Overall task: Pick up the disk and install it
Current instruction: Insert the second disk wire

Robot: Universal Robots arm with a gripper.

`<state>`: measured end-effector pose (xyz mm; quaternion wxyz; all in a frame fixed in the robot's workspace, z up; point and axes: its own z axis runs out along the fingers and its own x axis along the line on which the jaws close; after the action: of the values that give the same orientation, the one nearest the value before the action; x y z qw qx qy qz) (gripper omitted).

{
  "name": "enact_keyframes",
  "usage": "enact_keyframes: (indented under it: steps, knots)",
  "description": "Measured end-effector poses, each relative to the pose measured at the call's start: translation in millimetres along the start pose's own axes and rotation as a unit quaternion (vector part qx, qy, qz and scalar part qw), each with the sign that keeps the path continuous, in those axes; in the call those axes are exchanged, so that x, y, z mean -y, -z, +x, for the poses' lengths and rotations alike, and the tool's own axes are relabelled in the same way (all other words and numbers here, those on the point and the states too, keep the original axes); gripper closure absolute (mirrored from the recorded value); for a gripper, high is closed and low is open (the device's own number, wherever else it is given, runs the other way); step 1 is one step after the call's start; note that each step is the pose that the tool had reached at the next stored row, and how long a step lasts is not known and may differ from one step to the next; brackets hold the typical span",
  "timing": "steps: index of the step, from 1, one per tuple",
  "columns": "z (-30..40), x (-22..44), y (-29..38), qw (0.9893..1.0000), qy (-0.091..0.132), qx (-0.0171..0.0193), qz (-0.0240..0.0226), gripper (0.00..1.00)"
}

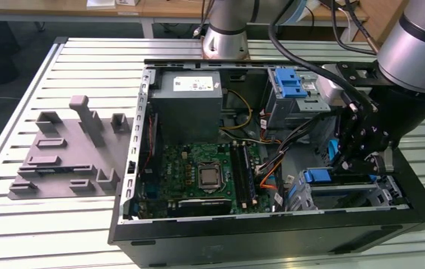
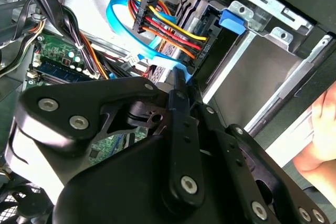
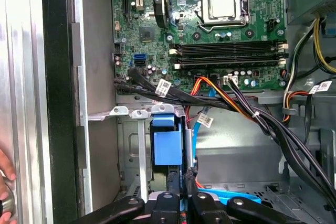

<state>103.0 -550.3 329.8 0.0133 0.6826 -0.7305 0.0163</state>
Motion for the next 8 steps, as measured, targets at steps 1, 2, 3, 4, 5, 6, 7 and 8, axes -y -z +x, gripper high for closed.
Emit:
enact_keyframes:
  steps: [1,2,3,4,5,6,7,8]
  knots:
    - [0.0,0.0,0.0,1.0000,0.000,0.0000,0.0000,0.84]
    - [0.0,0.0,-0.1,1.0000,0.000,-0.0001,0.0000,0.84]
    - [0.0,0.0,-0.2,1.0000,0.000,-0.0001,0.0000,0.84]
    - [0.0,0.0,-0.1,1.0000,0.000,-0.0002,0.0000,0.84]
    - [0.0,0.0,-0.3,1.0000,0.000,0.0000,0.0000,0.84]
    - [0.0,0.0,-0.4,1.0000,0.000,0.0000,0.0000,0.83]
    - [0.0,0.0,-0.4,1.0000,0.000,-0.0001,0.0000,0.83]
    - [0.0,0.0,-0.3,1.0000,0.000,-0.0002,0.0000,0.76]
